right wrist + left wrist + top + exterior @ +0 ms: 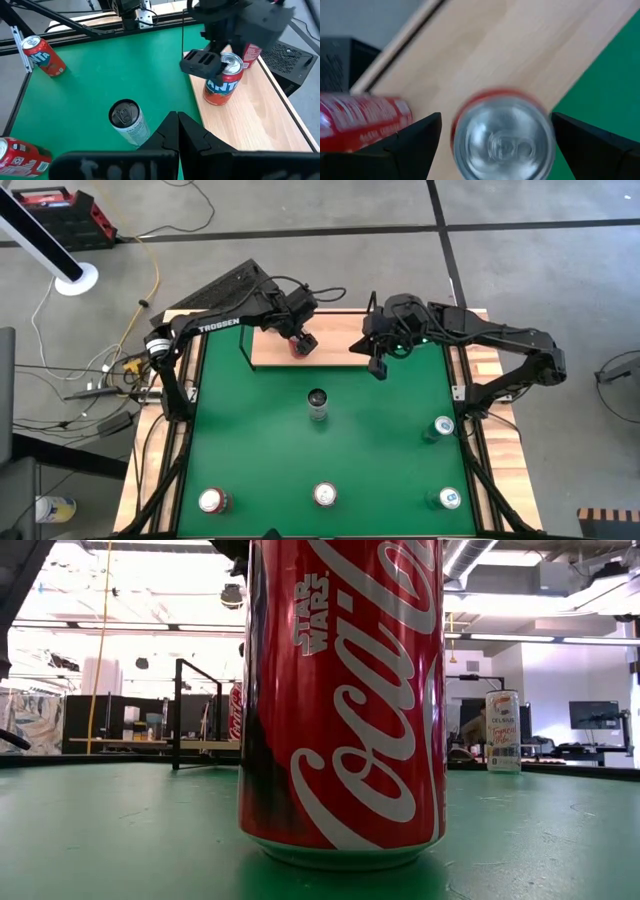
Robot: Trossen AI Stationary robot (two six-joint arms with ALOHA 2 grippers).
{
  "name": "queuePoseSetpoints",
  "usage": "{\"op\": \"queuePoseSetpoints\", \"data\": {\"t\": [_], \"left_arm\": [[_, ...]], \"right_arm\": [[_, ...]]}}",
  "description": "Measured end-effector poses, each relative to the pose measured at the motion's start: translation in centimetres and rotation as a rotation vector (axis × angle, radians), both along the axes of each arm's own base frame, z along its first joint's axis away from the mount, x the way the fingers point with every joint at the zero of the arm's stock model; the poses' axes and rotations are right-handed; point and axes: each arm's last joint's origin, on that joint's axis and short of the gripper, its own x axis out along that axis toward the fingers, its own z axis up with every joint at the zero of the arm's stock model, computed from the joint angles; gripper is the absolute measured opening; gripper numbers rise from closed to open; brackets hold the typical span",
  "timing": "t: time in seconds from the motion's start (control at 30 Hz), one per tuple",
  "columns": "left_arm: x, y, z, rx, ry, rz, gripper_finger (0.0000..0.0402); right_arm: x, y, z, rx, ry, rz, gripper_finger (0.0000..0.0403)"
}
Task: Place canned beverage on shelf
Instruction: Put the top red soda can on the shelf
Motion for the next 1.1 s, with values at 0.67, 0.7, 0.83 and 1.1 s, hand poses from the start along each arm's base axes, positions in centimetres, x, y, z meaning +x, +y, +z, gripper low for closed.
{"op": "queuePoseSetpoints", "data": {"t": [0.67,0.7,0.83,1.1], "left_arm": [[-0.3,-0.2,-0.2,0.013,0.082,-0.204,0.0284],[-0.3,-0.2,-0.2,0.017,0.088,-0.235,0.0286],[-0.3,0.0,-0.1,0.07,0.129,-0.394,0.0288],[-1.1,1.5,-0.1,0.057,0.087,-0.608,0.0288]], "right_arm": [[0.0,0.0,0.0,0.017,-0.002,-0.012,0.0021],[0.0,0.0,0.0,0.022,-0.002,-0.016,0.0021],[0.0,0.0,0.1,0.046,-0.011,-0.032,0.0021],[0.3,0.3,0.4,0.059,-0.059,-0.033,0.0021]]}}
